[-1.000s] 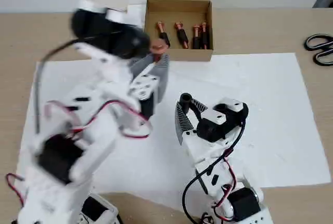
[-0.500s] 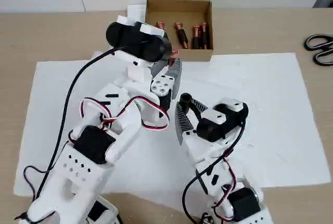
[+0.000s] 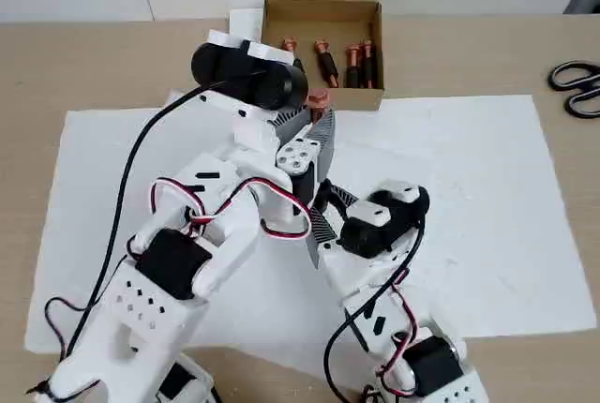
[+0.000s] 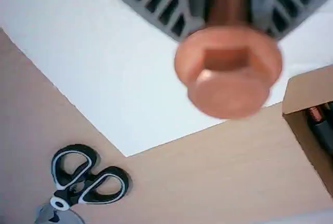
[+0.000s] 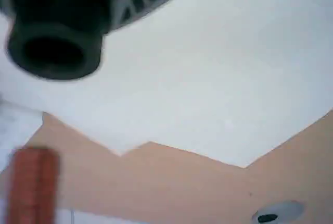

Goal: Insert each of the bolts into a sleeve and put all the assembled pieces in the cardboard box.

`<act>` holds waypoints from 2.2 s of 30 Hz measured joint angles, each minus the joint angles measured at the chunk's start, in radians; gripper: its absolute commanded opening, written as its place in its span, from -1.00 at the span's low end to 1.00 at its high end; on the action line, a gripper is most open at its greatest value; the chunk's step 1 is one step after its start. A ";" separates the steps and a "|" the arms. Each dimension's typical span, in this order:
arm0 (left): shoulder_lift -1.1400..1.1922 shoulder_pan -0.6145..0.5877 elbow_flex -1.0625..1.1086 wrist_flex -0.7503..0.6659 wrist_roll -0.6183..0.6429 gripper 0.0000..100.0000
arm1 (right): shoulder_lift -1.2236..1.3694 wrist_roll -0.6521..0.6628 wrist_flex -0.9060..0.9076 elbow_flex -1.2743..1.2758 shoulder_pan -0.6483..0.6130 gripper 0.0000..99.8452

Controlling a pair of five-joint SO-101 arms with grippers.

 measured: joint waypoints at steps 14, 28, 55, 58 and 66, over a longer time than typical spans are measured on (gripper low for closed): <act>0.000 0.025 0.006 0.021 0.000 -0.99 | 0.000 0.000 -0.002 0.000 -0.003 -0.99; -0.002 0.025 0.040 0.044 0.000 -0.99 | 0.000 0.000 -0.002 0.000 -0.003 -0.99; -0.103 0.029 0.124 0.155 -0.037 -0.99 | 0.002 0.000 0.000 0.003 0.002 -0.99; -0.106 0.029 0.126 0.160 -0.038 -0.99 | 0.002 0.000 0.000 0.003 0.002 -0.99; -0.114 0.032 0.287 0.011 -0.091 -0.99 | 0.002 -0.002 0.000 0.005 0.003 -0.99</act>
